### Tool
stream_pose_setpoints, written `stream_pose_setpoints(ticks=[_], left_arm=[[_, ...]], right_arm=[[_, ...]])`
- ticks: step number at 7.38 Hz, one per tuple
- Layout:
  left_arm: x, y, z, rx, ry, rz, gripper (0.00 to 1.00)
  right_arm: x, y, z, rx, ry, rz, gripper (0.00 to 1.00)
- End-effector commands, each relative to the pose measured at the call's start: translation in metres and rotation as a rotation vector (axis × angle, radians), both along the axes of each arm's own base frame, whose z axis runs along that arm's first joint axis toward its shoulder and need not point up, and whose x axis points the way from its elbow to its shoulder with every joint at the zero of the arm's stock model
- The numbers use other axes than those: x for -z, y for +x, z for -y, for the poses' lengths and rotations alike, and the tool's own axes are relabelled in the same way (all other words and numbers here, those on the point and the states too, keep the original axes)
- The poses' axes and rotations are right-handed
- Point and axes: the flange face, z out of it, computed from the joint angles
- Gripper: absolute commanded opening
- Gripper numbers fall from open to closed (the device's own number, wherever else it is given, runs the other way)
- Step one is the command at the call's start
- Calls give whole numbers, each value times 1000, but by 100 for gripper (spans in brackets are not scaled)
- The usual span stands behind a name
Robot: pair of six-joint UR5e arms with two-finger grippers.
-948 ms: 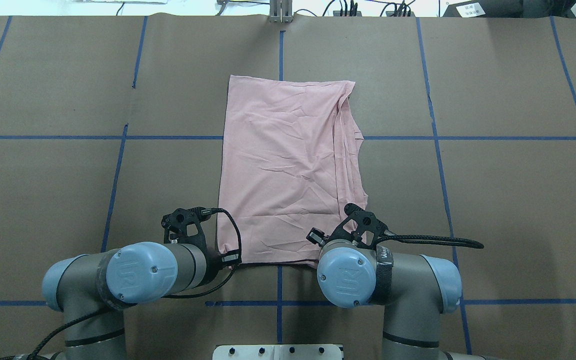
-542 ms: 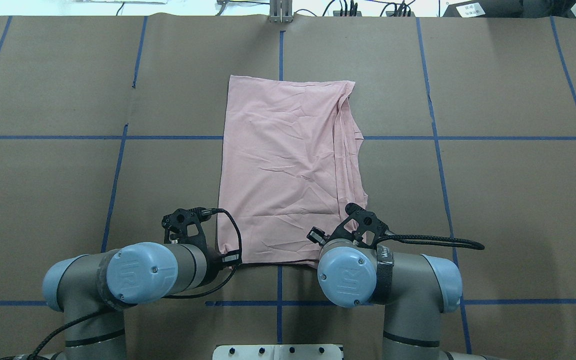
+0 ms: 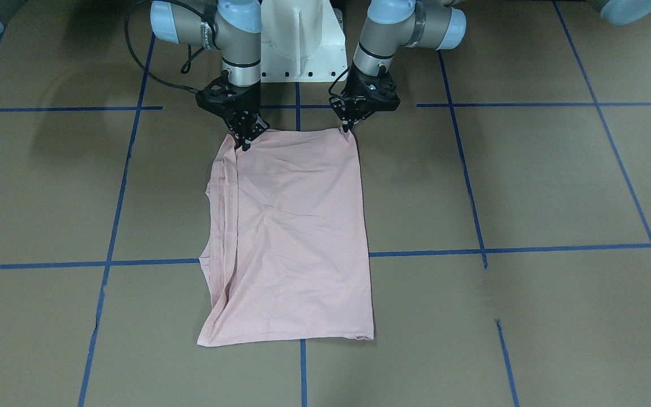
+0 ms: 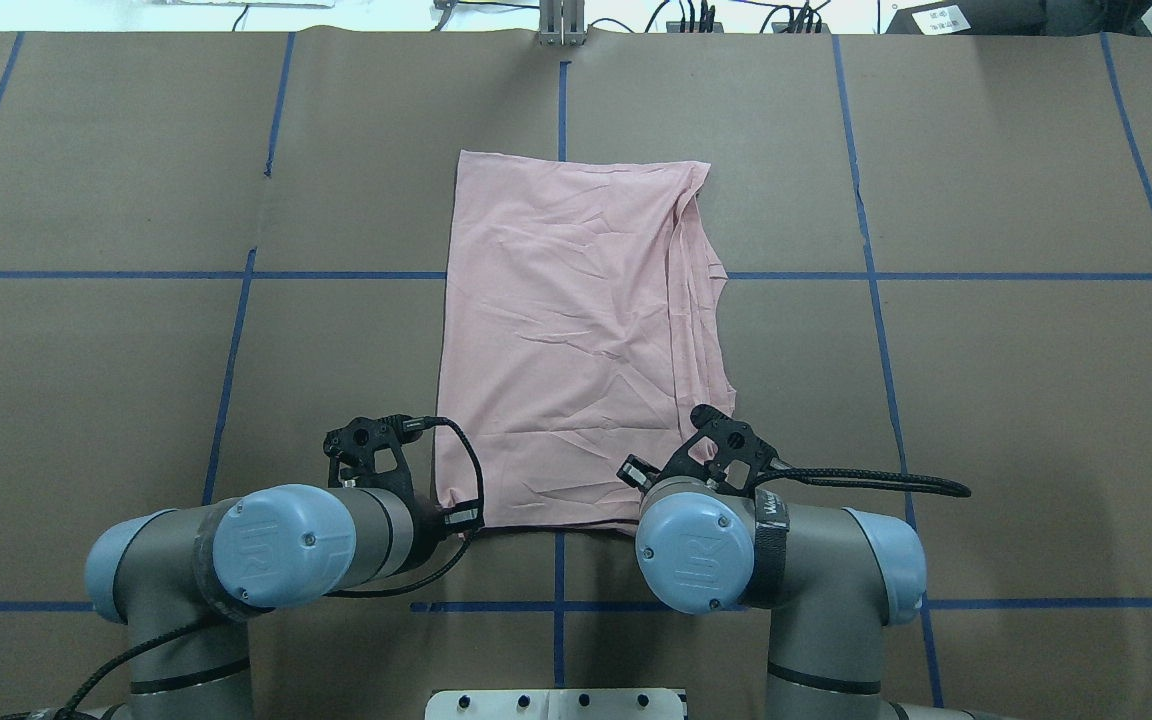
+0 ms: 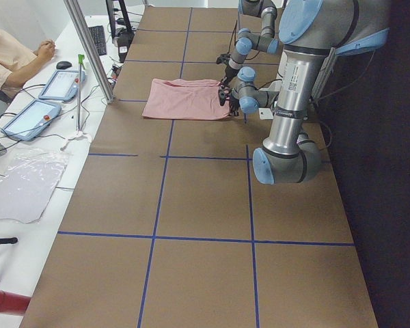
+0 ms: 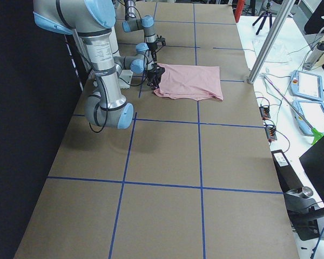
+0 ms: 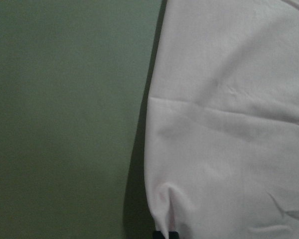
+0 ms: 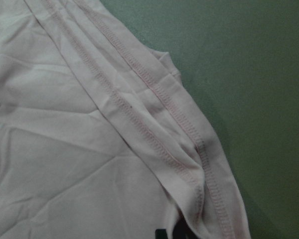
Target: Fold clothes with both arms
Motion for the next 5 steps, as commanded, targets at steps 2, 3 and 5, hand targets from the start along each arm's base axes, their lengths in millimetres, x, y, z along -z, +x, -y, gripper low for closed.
stream_pose_setpoints(ticks=[2, 3, 5], left_arm=[[9, -5, -1, -2, 7, -17, 0], [22, -15, -3, -2, 11, -29, 0], [68, -63, -20, -49, -17, -31, 0]], right_arm=[[4, 4, 4, 0, 5, 5, 0], [13, 11, 5, -1, 7, 25, 0], [46, 45, -2, 1, 13, 64, 0]])
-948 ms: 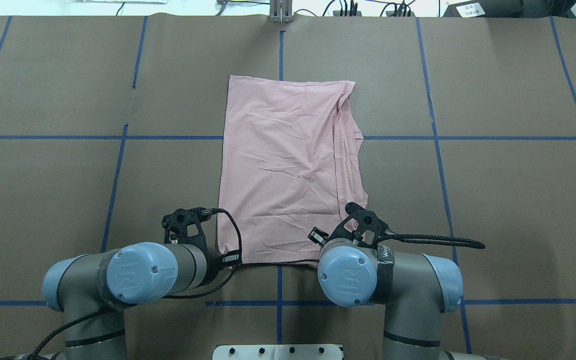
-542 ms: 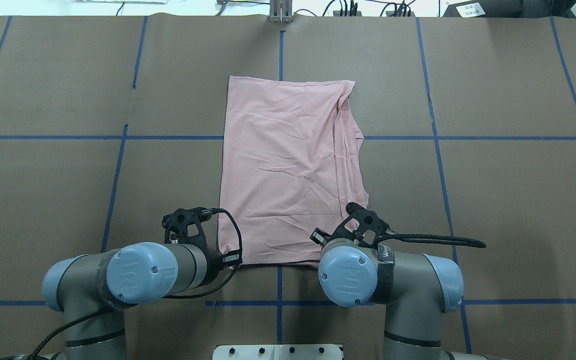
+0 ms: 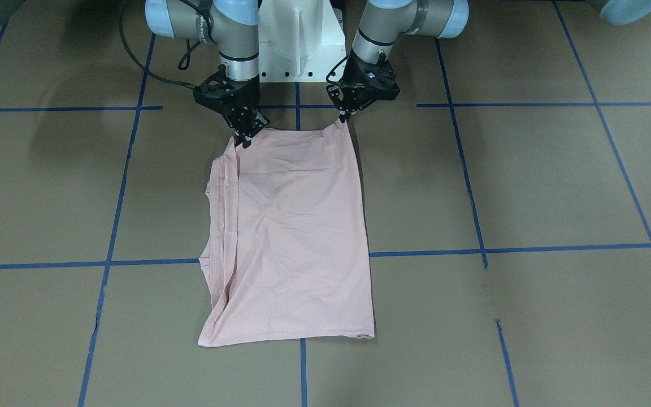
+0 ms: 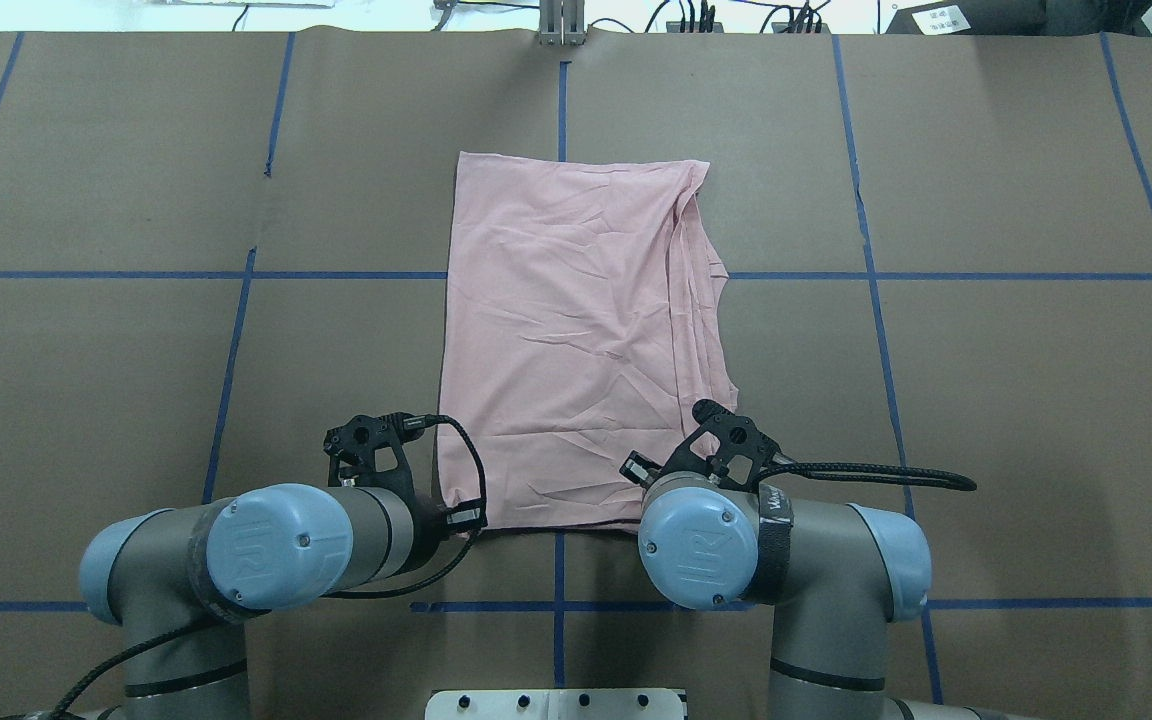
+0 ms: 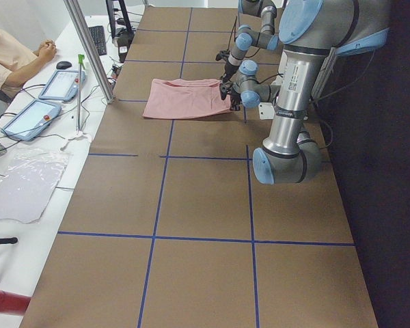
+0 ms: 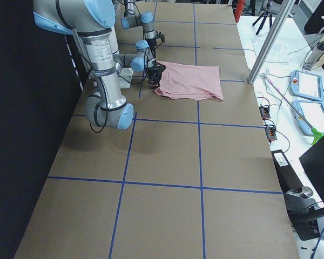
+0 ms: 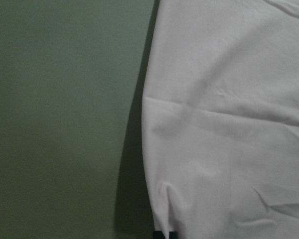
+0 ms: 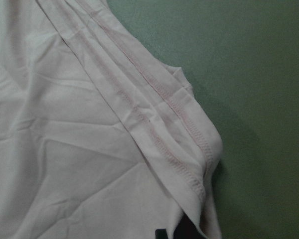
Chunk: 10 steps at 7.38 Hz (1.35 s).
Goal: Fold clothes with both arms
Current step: 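Lift the near edge with both grippers and fold it away from the robot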
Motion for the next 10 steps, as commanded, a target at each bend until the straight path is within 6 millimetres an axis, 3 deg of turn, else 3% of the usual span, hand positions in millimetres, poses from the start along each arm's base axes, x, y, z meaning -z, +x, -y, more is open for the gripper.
stream_pose_setpoints(ticks=[1, 2, 3, 5, 7, 8, 10], left_arm=[[54, -62, -22, -47, -22, -12, 0], [80, -100, -36, -87, -44, -27, 0], [93, -130, -45, -97, -47, -37, 0], [92, -126, -44, -96, -47, -29, 0], [81, -92, -33, -98, -37, 28, 0], [78, -85, -21, -95, -16, 48, 0], [64, -71, 8, -67, 10, 67, 0]], right_arm=[[55, 58, -17, 10, 1, 19, 0], [82, 93, -44, 46, 2, 35, 0], [97, 115, -63, 75, 1, 44, 0], [103, 111, -68, 85, 0, 41, 0], [90, 89, -66, 88, -1, -6, 0], [85, 83, -62, 91, 9, -25, 0], [75, 71, -27, 73, 47, -36, 0]])
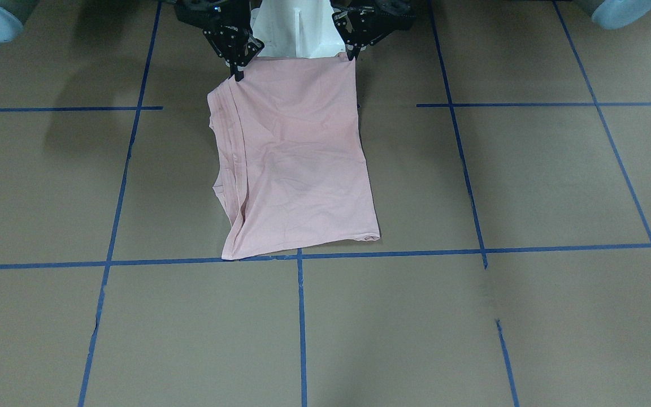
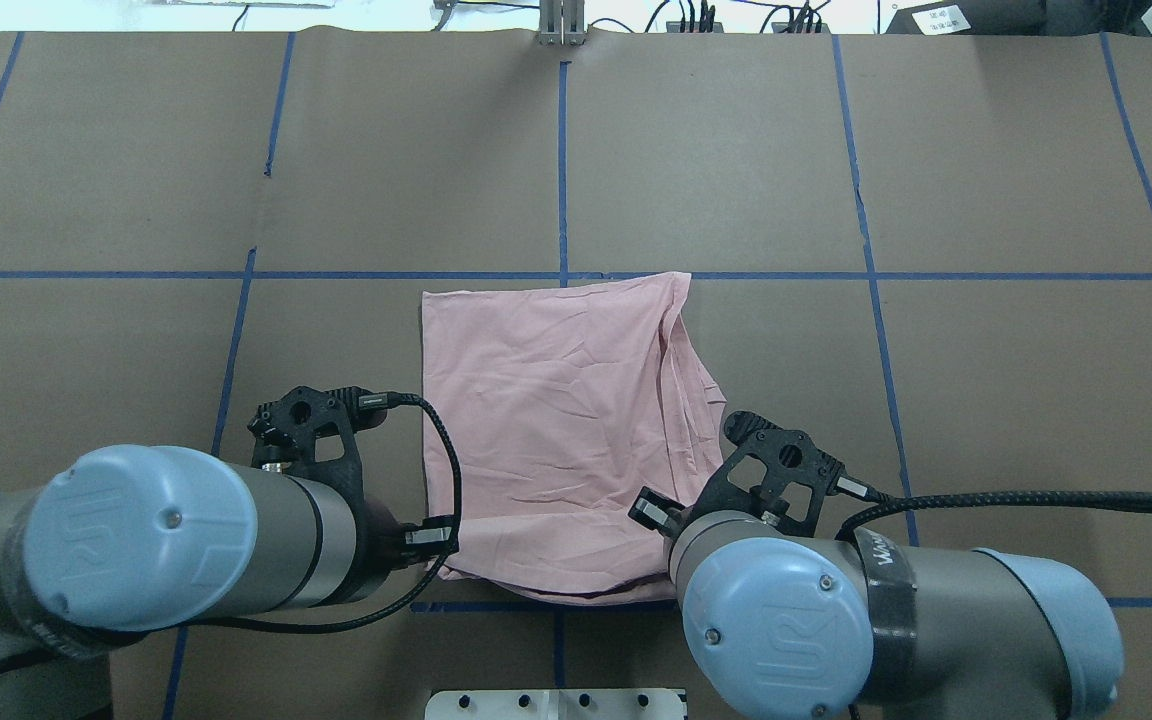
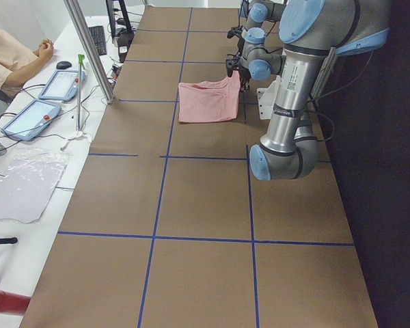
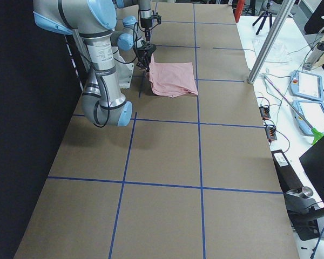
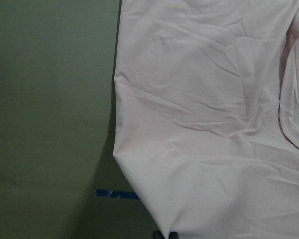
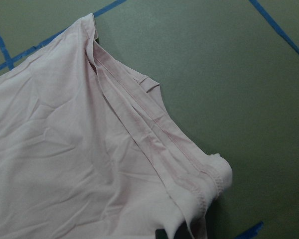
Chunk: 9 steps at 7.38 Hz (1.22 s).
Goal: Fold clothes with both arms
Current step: 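Lift the near edge with both grippers and fold it away from the robot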
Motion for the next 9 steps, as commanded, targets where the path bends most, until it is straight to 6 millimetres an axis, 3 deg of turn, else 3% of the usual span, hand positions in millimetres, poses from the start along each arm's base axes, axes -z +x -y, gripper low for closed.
stream_pose_setpoints(ticks=[1, 3, 5, 7, 8, 9], left_arm=[[-11, 18, 36, 25, 40, 23, 0], [-17, 21, 67, 61, 63, 22, 0], [-27, 24, 102, 76, 115, 41, 0], [-46, 38, 154, 114, 159, 46, 0], [-65, 48, 191, 133, 186, 64, 0], [-88, 53, 234, 149, 232, 81, 0]], right_arm=[[-14, -25, 41, -35, 28, -3, 0], [-25, -30, 76, -59, 56, -5, 0], [-16, -45, 120, -82, 77, -35, 0], [-23, -54, 157, -86, 82, -50, 0], [-37, -67, 188, -84, 100, -48, 0], [-52, -90, 244, -61, 112, -84, 51]])
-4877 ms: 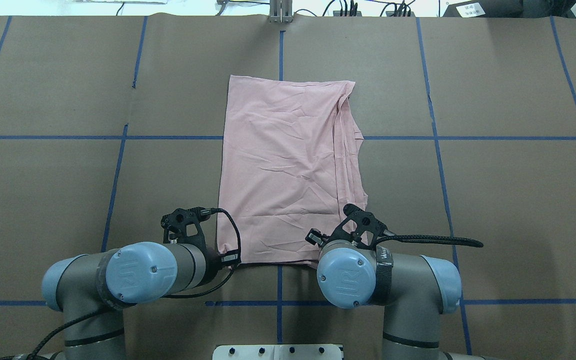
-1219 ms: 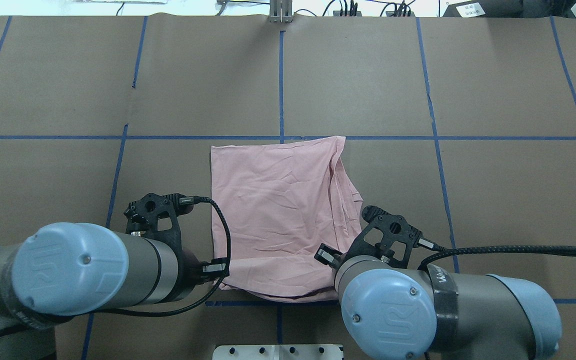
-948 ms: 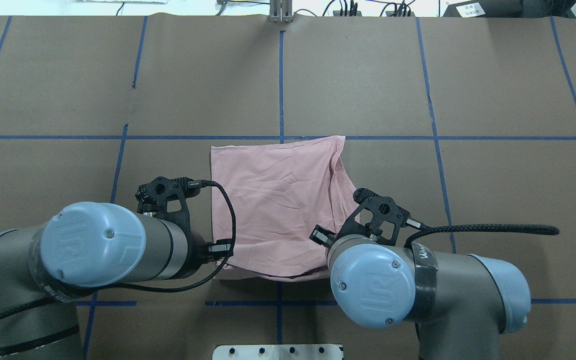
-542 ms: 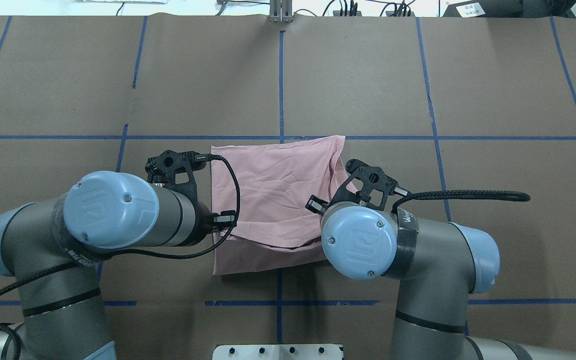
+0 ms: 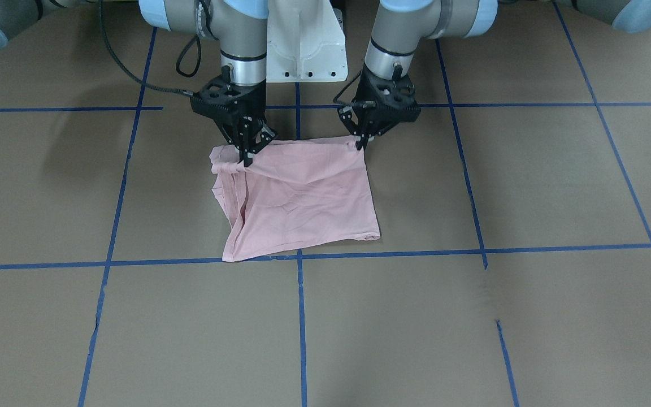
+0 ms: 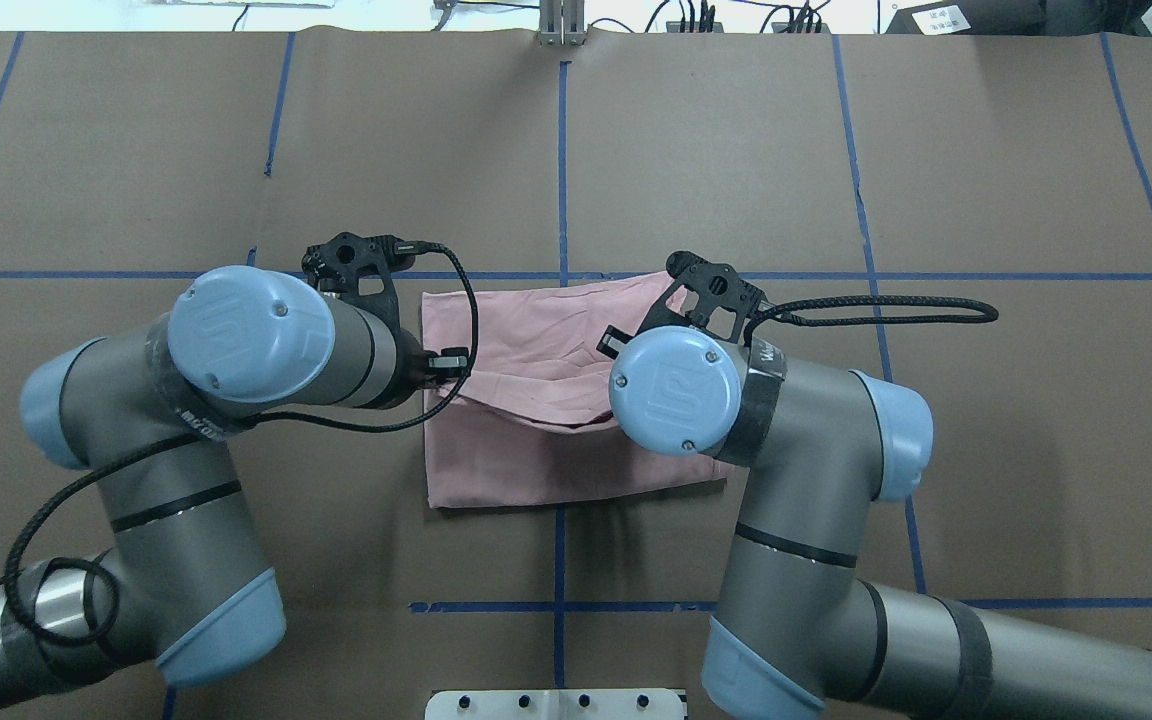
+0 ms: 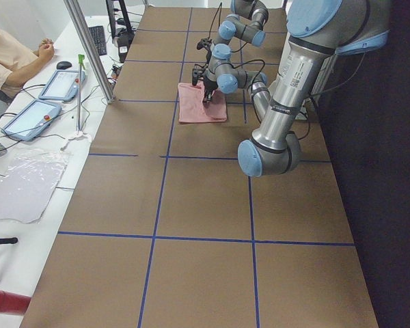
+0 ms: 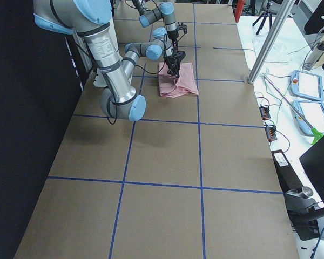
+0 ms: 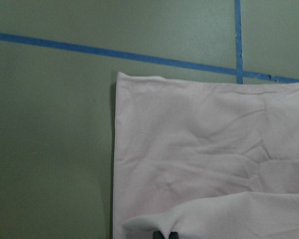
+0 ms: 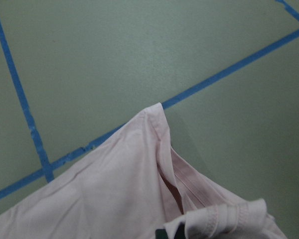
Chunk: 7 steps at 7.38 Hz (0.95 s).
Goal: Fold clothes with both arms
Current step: 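Release the shirt and raise both grippers away from it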
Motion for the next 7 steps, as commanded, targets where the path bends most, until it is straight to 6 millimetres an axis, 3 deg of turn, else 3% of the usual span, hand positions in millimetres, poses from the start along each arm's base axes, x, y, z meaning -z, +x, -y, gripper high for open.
stream_pose_setpoints(ticks=[1, 2, 3, 4, 6, 7], left_arm=[[-50, -2, 87, 20, 110, 50, 68], [-54, -25, 111, -2, 194, 99, 100], [-56, -46, 126, -34, 211, 106, 100], [-54, -61, 130, -117, 231, 83, 100], [-51, -100, 120, -148, 313, 85, 100], [-59, -134, 118, -190, 349, 104, 100]], right_arm=[[-29, -33, 121, 59, 17, -55, 100], [-44, -7, 169, 98, -23, -55, 100], [-45, 26, 197, 162, -9, -60, 100], [-50, 48, 210, 222, -17, -49, 100], [-56, 83, 206, 322, 11, -13, 100], [-75, 127, 193, 373, 38, -23, 100]])
